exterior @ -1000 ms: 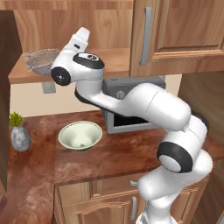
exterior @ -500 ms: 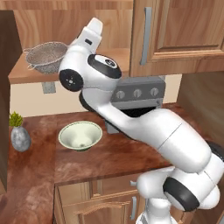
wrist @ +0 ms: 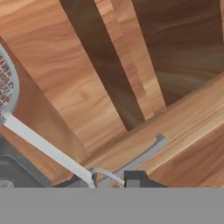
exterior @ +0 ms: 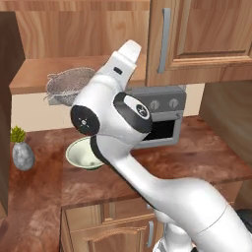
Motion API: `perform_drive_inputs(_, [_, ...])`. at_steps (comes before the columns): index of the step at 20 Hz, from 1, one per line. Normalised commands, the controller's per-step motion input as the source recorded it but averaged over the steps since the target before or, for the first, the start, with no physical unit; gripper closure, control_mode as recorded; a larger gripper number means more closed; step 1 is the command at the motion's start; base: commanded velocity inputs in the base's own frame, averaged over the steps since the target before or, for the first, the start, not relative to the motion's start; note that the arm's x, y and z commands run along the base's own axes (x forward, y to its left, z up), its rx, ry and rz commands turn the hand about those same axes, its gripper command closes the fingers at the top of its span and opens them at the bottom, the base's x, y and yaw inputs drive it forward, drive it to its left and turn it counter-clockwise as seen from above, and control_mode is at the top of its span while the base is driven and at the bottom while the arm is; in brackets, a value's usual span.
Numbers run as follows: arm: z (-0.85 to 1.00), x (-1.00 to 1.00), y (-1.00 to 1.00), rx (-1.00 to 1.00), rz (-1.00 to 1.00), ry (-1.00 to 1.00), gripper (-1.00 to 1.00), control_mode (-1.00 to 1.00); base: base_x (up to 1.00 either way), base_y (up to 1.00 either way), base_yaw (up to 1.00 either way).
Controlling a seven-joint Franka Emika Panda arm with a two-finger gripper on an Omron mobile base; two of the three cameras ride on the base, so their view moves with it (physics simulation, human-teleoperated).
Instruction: Open the cabinet and setup a tea strainer by placing it in the bowl upright.
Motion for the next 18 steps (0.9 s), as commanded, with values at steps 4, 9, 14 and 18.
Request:
perform_drive_inputs(4, [-0.37, -1.0, -0.21, 0.0, -0.3, 0.0, 1.0, -1.0, 0.0, 0.0, 0.0])
perform_drive_inputs(9, [-0.43, -0.91, -0.43, 0.0, -0.37, 0.0, 1.0, -1.0, 0.0, 0.0, 0.0])
perform_drive_inputs(14, [-0.49, -0.85, -0.79, 0.07, -0.47, 0.0, 1.0, -1.0, 0.0, 0.0, 0.0])
perform_drive_inputs(18, [-0.59, -0.34, -0.78, 0.12, -0.5, 0.01, 1.0, -1.0, 0.0, 0.0, 0.0])
